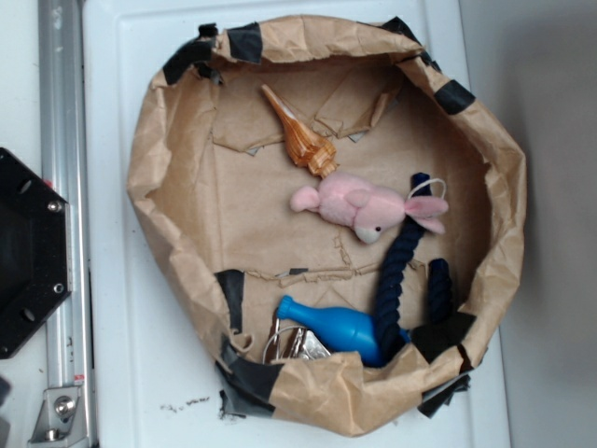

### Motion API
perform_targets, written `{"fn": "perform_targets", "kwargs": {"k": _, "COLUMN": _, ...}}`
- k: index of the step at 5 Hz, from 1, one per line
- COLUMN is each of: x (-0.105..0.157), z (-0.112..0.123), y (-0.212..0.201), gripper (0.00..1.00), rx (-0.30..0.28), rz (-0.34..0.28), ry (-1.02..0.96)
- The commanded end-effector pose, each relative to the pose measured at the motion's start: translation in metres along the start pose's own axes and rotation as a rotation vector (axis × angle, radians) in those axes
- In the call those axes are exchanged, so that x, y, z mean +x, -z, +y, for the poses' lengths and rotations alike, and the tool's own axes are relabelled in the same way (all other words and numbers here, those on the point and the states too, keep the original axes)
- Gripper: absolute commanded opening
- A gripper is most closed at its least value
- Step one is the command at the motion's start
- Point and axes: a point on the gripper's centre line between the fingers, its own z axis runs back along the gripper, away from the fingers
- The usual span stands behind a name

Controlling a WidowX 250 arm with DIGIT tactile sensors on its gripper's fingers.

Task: Grab the blue rope.

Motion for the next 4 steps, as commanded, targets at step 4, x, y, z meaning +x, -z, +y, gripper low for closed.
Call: {"fn": "perform_targets", "kwargs": {"k": 4, "x": 0.078, "z": 0.014, "y": 0.07, "gripper": 1.0, "rx": -0.171, "rz": -0.023, "ry": -0.516}}
